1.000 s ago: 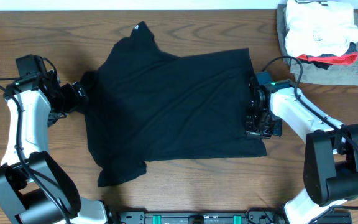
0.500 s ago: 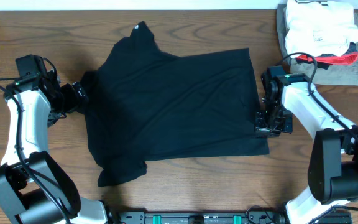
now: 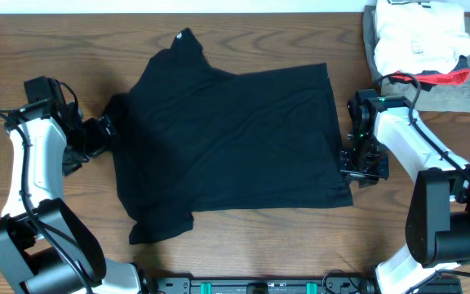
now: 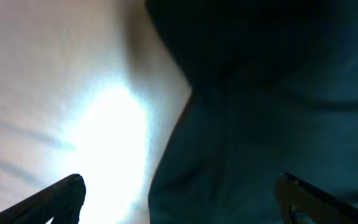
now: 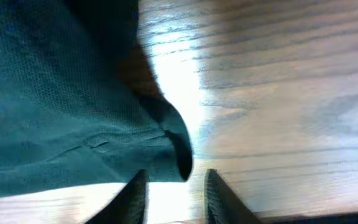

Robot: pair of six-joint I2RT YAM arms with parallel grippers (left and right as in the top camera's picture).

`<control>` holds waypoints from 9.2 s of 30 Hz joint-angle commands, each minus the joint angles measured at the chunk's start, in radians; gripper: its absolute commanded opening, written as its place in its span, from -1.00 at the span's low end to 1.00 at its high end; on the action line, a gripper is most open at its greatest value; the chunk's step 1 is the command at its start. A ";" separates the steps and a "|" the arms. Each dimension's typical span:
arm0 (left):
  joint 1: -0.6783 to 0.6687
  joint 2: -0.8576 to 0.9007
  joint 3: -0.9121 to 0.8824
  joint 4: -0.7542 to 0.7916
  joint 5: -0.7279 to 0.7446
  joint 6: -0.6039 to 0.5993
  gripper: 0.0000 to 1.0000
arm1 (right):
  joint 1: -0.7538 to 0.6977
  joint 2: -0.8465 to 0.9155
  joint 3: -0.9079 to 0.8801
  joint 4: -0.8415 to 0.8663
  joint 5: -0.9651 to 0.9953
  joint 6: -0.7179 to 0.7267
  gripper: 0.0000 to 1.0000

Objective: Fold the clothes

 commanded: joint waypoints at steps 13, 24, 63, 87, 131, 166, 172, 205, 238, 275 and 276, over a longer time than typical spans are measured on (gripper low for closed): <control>-0.012 -0.187 0.007 -0.313 0.094 -0.104 0.96 | -0.010 -0.011 0.013 0.048 -0.112 -0.039 0.08; -0.140 -0.442 -0.316 -0.311 0.053 -0.480 0.97 | -0.010 -0.010 0.013 0.120 -0.145 -0.051 0.24; -0.514 -0.222 -0.670 0.138 0.029 -0.521 -0.13 | -0.010 -0.010 0.013 0.174 -0.145 -0.077 0.23; -0.514 -0.223 -0.545 0.053 -0.056 -0.510 -0.88 | 0.024 -0.010 -0.038 0.130 -0.171 -0.103 0.07; -0.514 -0.223 -0.545 0.127 -0.058 -0.484 -0.88 | 0.149 -0.103 -0.265 0.353 -0.088 0.033 -0.56; -0.367 -0.415 -0.303 -0.148 -0.118 -0.353 -0.88 | -0.058 -0.214 -0.040 0.064 -0.089 0.002 -0.98; -0.367 -0.481 -0.303 -0.187 -0.117 -0.353 -0.88 | -0.061 -0.328 -0.040 0.029 -0.092 0.002 -0.97; -0.367 -0.307 -0.303 0.377 -0.219 -0.286 -0.88 | -0.062 -0.114 -0.040 0.568 -0.092 -0.051 -0.97; -0.365 -0.126 -0.278 0.526 -0.249 -0.173 0.96 | -0.023 -0.035 0.037 0.651 -0.092 -0.103 -0.07; -0.372 0.756 0.919 0.410 0.000 0.148 0.99 | 0.070 0.142 0.656 0.286 -0.148 -0.336 -0.14; -0.375 0.771 0.919 0.434 0.000 0.159 0.99 | 0.075 0.142 0.656 0.284 -0.148 -0.336 -0.13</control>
